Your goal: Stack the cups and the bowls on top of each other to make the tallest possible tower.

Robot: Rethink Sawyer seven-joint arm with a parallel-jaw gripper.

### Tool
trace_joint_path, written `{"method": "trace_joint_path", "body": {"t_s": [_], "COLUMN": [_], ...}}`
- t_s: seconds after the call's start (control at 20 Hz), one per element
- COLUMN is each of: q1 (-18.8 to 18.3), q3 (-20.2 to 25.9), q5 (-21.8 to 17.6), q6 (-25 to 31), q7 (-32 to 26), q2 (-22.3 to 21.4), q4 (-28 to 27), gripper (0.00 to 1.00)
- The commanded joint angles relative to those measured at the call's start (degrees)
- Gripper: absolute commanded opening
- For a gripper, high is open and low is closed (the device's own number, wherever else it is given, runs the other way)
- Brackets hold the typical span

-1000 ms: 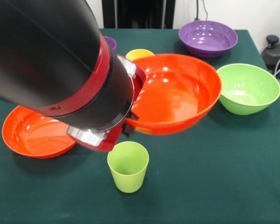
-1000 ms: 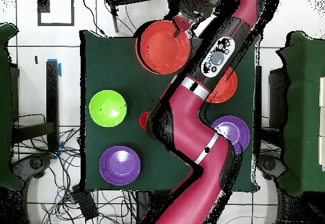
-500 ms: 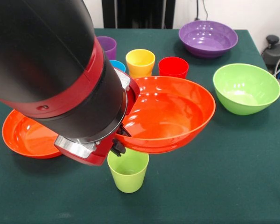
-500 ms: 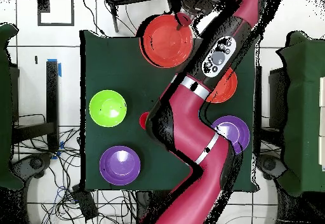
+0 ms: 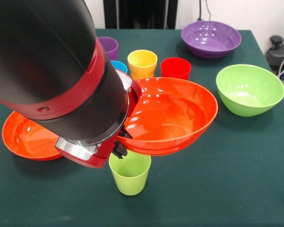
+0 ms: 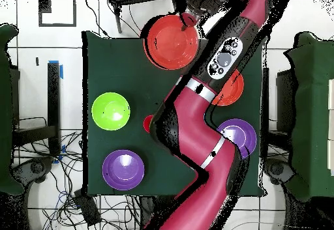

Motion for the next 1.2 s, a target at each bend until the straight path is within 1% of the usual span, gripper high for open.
{"method": "trace_joint_path", "body": {"t_s": [0.05,0.1,0.25,0.55,0.8,1.0,1.2], "q1": [0.4,0.4,0.8,1.3,1.8,1.9,1.8], "q3": [-5.6,-6.2,-9.7,-12.9,-15.2,-15.9,-16.7], "q5": [-5.6,-6.1,-6.2,-6.2,-6.2,-6.2,-6.2], "q6": [-0.9,-0.3,0.9,-0.5,-1.0,-1.5,-0.7], "q7": [-0.7,-0.9,-1.2,-0.9,-1.8,-3.0,-3.3], "q2": [-1.7,-1.8,-2.6,-3.3,-3.8,-4.0,-4.3], "q4": [-8.7,-8.4,-7.2,-6.1,-5.4,-5.2,-4.9], "gripper": [0.00,0.00,0.00,0.00,0.00,0.00,0.00]}}
